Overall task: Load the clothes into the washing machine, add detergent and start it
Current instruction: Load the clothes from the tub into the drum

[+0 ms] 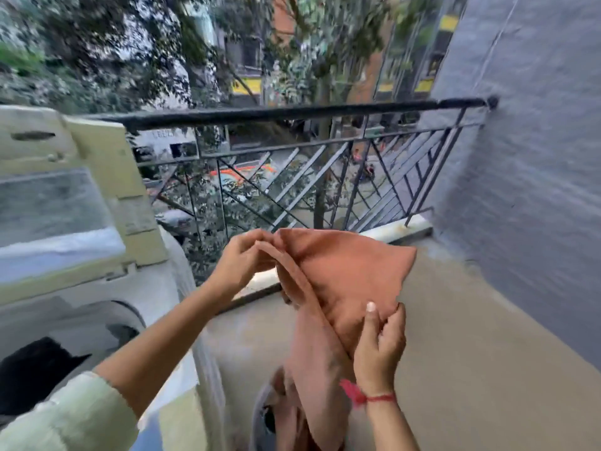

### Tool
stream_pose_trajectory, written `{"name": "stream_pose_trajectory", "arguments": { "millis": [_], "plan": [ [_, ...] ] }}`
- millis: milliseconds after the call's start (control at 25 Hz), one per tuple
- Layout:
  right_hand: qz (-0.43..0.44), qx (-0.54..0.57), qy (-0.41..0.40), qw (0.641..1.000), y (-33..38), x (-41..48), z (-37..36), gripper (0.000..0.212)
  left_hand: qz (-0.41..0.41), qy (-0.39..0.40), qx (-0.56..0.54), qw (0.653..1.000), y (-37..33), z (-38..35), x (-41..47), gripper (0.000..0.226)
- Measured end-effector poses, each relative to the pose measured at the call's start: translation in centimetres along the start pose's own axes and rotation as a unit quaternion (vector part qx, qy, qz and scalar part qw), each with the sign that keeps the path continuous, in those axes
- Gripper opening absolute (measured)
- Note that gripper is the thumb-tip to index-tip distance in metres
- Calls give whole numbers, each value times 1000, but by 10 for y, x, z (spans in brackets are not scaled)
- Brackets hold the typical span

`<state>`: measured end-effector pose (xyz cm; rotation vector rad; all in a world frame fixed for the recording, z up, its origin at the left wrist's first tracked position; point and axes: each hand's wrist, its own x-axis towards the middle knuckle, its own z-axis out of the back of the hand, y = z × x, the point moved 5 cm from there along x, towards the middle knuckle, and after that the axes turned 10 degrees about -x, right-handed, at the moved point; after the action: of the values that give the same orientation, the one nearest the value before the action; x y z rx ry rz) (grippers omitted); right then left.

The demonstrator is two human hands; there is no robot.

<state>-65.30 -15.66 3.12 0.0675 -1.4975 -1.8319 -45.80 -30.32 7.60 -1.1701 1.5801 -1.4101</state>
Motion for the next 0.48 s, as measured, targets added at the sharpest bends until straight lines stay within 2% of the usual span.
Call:
{"name": "stream_pose_trajectory", "arguments": {
  "millis": [120, 280, 320, 400, 480],
  "plan": [
    [77, 97, -18, 992, 95, 5, -1, 42, -89, -74, -103, 988, -80, 34, -16, 36],
    [226, 190, -27, 955, 215, -10, -2, 63, -221, -126, -187, 949, -176, 94, -44, 33],
    [244, 193, -15, 950, 237, -15, -8, 59, -237, -131, -183, 945, -190, 107, -51, 33],
    [279, 170, -2, 945, 267, -37, -31, 37, -235, -155, -169, 944, -196, 142, -63, 38],
    [300, 152, 39, 941, 276, -69, -64, 20, -173, -217, -180, 944, -171, 186, -79, 38]
  ]
}}
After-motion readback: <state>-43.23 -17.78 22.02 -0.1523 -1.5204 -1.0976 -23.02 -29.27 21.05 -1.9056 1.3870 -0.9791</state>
